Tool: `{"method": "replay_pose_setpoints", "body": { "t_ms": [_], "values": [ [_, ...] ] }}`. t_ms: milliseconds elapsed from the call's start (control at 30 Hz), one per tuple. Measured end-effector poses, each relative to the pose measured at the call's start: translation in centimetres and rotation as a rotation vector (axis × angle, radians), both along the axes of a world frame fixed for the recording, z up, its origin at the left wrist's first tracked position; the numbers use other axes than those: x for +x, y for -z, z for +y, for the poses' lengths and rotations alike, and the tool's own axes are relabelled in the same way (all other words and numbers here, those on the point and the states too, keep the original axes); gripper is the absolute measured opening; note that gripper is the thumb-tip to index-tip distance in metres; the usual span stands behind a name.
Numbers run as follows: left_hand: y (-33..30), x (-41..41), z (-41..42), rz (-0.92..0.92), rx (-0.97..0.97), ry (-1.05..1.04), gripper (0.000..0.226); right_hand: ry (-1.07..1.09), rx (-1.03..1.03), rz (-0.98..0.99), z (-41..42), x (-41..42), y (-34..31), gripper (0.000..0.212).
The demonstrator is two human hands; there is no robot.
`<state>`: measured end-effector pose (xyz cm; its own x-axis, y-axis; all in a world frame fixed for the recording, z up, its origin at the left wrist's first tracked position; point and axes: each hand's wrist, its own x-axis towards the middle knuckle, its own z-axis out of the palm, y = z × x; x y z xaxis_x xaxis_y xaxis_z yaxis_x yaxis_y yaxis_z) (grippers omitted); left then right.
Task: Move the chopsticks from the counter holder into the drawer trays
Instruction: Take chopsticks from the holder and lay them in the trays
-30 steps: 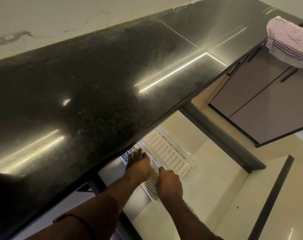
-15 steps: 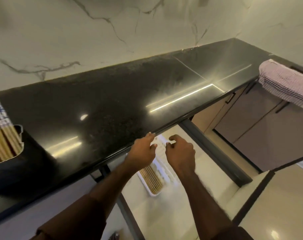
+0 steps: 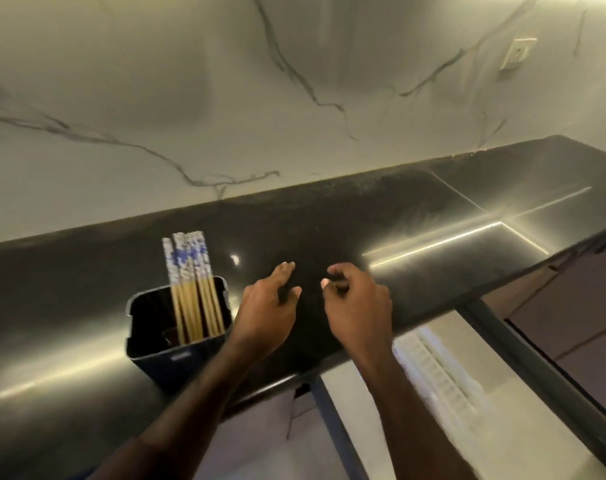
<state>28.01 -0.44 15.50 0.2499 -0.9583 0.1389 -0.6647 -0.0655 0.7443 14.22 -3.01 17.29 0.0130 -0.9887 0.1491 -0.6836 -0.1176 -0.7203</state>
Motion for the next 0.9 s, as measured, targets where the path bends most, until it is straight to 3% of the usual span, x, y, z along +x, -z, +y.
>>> {"method": "replay_pose_setpoints", "body": {
  "t_ms": [200,333,567,900],
  "values": [
    [-1.5,11.2,1.4,0.01,-0.195,-0.202,0.042,-0.187,-0.026,-0.034,0.9,12.8,-0.1,0.025],
    [-0.9,16.1,2.0,0.159,-0.337,-0.328,0.04,-0.316,0.022,-0.033,1.6,18.3,0.9,0.02],
    [1.5,18.8,1.4,0.384,-0.192,-0.343,0.051,-0.336,0.071,0.094,1.9,21.1,2.7,0.021],
    [2.4,18.9,0.1,0.615,-0.107,-0.2,0.038,-0.273,0.032,0.1,3.1,21.1,3.5,0.026]
  ]
}}
